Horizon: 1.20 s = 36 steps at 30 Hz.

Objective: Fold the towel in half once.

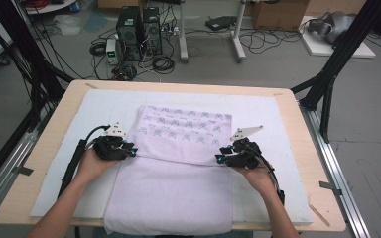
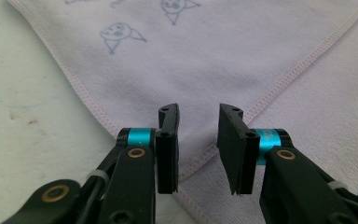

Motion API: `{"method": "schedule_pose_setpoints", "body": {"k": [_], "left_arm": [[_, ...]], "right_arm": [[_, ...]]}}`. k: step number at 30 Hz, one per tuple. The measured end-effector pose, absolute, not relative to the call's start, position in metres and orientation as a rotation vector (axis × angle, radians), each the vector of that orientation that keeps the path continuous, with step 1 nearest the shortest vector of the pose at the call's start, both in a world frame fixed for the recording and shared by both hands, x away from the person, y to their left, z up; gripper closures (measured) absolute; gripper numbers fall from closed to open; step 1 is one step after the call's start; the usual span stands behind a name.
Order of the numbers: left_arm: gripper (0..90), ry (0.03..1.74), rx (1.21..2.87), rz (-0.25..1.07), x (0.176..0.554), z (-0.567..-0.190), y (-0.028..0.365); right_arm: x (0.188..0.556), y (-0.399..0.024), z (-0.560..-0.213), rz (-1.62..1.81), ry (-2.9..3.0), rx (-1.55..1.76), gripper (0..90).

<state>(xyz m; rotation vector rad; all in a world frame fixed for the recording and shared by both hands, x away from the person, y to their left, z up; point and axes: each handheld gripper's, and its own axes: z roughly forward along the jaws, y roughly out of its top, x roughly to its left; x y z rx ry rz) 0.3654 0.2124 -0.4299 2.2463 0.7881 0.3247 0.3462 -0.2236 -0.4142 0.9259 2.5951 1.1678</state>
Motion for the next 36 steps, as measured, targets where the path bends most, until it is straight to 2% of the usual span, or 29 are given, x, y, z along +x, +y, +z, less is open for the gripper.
{"method": "schedule_pose_setpoints", "body": {"k": [4,7,12,14,25,32,36], "left_arm": [[67.1,0.802,2.219,0.318,0.363,-0.435,0.212],[67.9,0.822,2.194,0.315,0.363,-0.439,0.214],[83.3,0.823,2.2,0.36,0.362,-0.439,0.208],[85.6,0.824,2.197,0.367,0.361,-0.437,0.207],[86.2,0.814,2.064,0.378,0.345,-0.408,0.222],[86.2,0.766,2.082,0.403,0.324,-0.394,0.222],[86.2,0.736,2.069,0.418,0.299,-0.388,0.223]], "right_arm": [[0.344,-0.228,-0.434,1.188,2.591,0.96,60.3],[0.346,-0.229,-0.442,1.166,2.597,0.978,62.8],[0.345,-0.227,-0.444,1.167,2.563,0.929,81.0],[0.346,-0.227,-0.444,1.17,2.581,0.927,86.9],[0.347,-0.235,-0.406,1.25,2.535,0.87,87.7],[0.328,-0.238,-0.379,1.285,2.513,0.793,87.7],[0.304,-0.239,-0.371,1.313,2.505,0.747,87.7]]}}
